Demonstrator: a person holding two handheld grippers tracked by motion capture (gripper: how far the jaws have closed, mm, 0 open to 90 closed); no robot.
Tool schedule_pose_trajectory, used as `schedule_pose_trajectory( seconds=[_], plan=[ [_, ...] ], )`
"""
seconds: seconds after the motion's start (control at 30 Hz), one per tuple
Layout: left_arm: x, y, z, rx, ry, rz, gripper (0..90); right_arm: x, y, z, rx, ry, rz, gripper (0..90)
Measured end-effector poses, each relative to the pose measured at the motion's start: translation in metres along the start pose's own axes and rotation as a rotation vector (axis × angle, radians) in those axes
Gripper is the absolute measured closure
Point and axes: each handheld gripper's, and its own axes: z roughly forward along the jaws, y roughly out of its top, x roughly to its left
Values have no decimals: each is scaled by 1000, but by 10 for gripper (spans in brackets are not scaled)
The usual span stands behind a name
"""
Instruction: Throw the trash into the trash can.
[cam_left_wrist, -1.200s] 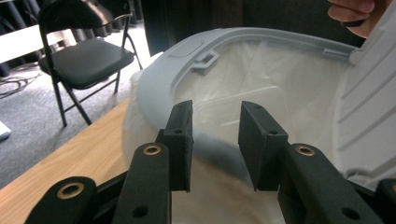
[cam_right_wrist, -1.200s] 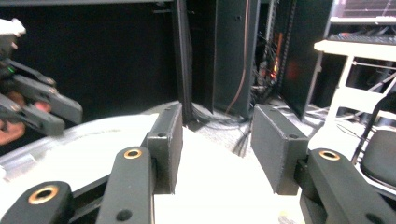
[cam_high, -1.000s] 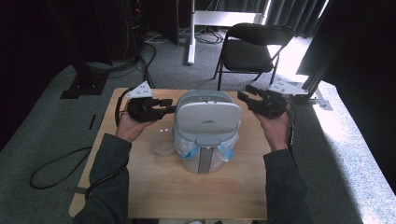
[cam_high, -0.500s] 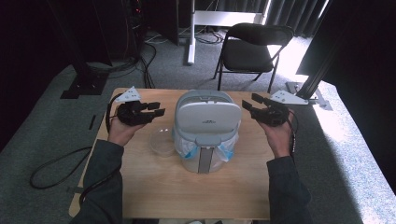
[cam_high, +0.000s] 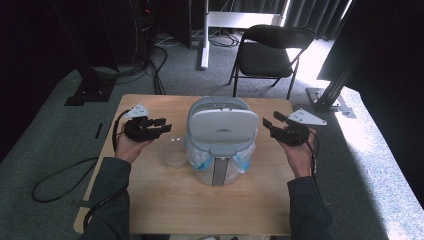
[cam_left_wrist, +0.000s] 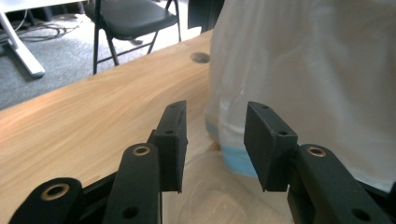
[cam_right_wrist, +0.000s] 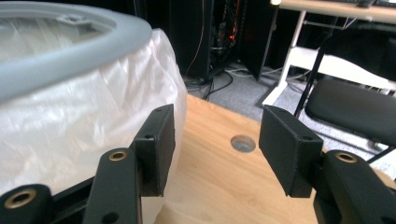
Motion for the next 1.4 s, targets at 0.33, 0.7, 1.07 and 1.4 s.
schedule_pose_trajectory(
  seconds=[0.33,0.7,1.07,1.4],
  plan=[
    [-1,-28,25,90,18,-6,665,-2,-35,8,74,1,35,448],
    [6,-50,41,191,96,-19,888,-4,-66,11,122,1,80,447],
    [27,-64,36,212,129,-66,878,-7,-83,16,163,-12,100,448],
    [42,-72,38,241,149,-89,834,-3,-89,23,187,-12,80,448]
  ],
)
